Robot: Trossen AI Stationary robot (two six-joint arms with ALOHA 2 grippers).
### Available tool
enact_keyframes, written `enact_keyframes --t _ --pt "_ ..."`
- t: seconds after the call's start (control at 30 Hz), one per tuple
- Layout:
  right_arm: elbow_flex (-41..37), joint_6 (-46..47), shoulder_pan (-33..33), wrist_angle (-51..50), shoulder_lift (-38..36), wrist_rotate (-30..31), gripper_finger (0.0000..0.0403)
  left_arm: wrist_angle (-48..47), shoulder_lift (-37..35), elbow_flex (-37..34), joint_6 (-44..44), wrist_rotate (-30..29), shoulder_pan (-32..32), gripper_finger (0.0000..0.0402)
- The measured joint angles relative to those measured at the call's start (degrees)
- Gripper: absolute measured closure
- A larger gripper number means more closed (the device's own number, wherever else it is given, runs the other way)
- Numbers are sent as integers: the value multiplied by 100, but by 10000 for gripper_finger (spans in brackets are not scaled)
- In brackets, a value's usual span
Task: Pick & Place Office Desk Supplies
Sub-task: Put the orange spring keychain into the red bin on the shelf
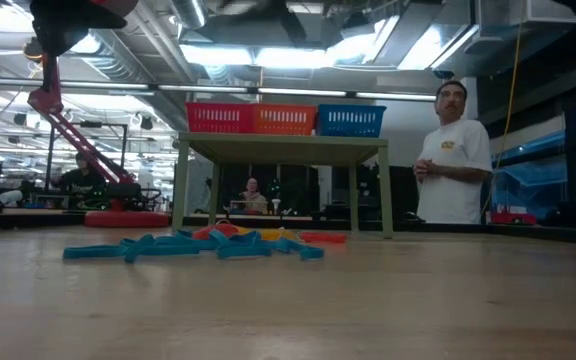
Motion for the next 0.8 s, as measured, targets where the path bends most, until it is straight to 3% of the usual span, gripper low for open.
enact_keyframes --t 0.17,0.33,0.47,0.63,0.8 --pt "-9 694 877 -925 -5 616 307 -14 0 0 144 200 1 166" --pt "-7 2354 1494 -2709 -7 1441 312 -32 0 0 185 526 -1 166" --pt "-118 3589 1651 -3904 101 1204 309 -14 0 0 335 635 -1 166" --pt "-766 3953 1662 -3380 201 965 284 49 0 0 402 629 -1 166" --pt "-1920 3948 1400 -2654 238 372 242 328 -2 0 466 625 -1 166"
